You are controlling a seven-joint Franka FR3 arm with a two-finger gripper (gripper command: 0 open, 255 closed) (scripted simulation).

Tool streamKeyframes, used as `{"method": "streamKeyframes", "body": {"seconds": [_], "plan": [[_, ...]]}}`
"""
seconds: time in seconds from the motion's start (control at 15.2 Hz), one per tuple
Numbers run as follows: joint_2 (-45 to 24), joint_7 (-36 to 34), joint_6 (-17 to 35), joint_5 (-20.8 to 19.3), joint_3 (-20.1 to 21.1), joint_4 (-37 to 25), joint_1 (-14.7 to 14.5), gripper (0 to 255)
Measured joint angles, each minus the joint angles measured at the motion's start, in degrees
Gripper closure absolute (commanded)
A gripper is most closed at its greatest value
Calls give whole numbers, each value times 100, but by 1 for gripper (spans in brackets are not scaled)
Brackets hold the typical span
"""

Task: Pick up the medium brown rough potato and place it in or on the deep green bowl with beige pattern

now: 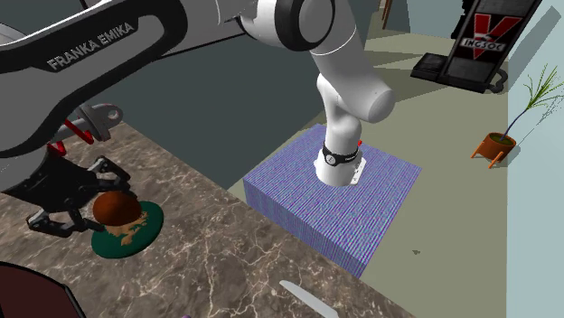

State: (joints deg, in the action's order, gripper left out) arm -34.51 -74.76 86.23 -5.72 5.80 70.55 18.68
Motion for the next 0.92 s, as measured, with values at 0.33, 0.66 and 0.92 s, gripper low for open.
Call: {"method": "streamKeyframes", "body": {"seconds": [0.33,0.66,0.92], "plan": [[2,-20,288,-1,9,236,1,255],[-6,-23,303,-3,10,245,3,255],[-47,-7,311,-9,-1,254,20,0]]}}
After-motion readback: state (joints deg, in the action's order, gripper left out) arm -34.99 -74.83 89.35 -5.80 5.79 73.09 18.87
